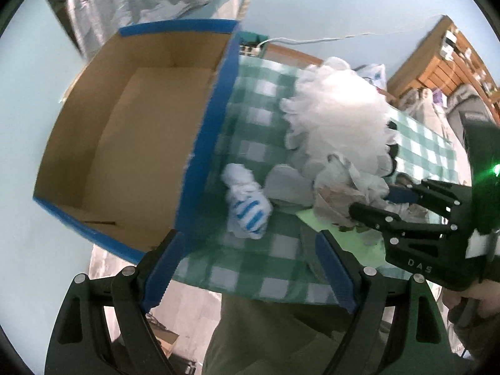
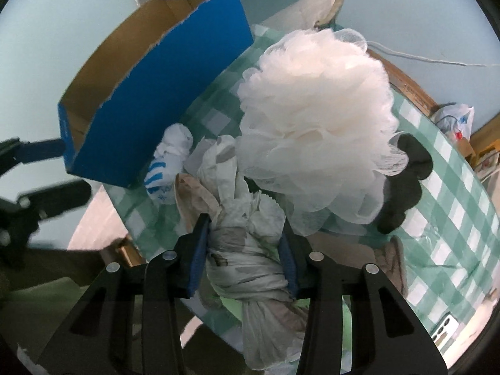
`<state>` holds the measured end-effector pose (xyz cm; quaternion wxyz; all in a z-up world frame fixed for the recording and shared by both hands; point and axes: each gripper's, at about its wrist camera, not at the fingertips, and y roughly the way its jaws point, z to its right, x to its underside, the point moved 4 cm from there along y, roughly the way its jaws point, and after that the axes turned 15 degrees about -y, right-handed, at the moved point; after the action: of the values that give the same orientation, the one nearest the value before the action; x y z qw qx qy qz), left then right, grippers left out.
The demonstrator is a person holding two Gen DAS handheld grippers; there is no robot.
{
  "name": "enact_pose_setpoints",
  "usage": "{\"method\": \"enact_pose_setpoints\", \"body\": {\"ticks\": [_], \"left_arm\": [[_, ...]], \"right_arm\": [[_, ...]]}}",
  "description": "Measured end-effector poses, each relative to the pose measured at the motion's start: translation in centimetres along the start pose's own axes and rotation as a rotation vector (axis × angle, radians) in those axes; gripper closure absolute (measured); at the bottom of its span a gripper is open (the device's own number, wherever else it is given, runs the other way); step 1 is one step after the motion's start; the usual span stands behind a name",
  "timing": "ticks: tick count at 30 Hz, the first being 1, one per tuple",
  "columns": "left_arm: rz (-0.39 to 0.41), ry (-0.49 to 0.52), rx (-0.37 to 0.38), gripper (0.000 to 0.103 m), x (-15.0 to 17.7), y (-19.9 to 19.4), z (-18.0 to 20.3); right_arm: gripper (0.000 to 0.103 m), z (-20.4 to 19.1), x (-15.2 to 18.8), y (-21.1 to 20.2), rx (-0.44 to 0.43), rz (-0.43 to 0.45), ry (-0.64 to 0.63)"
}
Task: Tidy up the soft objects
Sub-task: 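Lower the left tool onto the white blue-striped sock and close it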
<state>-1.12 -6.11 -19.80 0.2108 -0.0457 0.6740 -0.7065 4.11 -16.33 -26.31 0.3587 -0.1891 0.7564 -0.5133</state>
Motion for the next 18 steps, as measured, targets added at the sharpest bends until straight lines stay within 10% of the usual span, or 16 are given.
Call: {"method": "enact_pose_setpoints", "body": {"ticks": [18], "left_arm": [[-0.120, 0.043, 0.018, 0.016, -1.1, 6.7, 2.5]], "right_arm": [[0.067, 3.3, 1.9, -2.3, 0.025, 0.048, 0.156]]}}
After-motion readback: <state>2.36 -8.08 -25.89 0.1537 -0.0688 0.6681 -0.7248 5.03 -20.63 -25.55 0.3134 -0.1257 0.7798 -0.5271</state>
